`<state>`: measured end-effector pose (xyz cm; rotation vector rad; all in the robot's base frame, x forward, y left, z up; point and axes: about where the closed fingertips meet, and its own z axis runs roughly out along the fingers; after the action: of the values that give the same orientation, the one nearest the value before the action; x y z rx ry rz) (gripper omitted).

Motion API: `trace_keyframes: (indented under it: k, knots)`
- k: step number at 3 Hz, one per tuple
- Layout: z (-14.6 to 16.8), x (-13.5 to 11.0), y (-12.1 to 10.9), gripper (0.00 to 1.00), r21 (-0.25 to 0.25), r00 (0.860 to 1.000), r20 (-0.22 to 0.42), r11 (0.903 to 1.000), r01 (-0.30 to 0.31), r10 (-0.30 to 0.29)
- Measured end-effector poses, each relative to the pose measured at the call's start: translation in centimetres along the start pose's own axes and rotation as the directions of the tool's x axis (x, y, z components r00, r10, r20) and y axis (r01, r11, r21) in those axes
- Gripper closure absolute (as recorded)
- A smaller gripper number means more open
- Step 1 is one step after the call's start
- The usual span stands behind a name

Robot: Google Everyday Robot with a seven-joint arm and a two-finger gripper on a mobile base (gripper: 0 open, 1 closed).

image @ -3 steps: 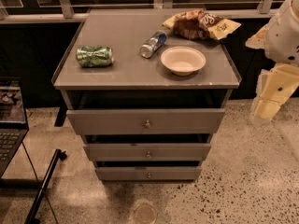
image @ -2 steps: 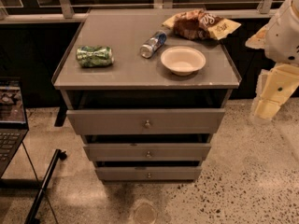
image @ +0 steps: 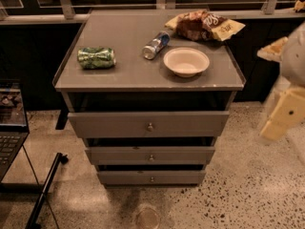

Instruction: Open bottom drawer

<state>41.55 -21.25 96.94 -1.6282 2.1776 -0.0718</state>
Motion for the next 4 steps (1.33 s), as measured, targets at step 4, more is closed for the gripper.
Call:
trace_keyframes:
  k: [4]
  knots:
    - [24.4,4.8,13.2,0.0,-0.26,0.764,0.285,0.814,-0.52,0.579]
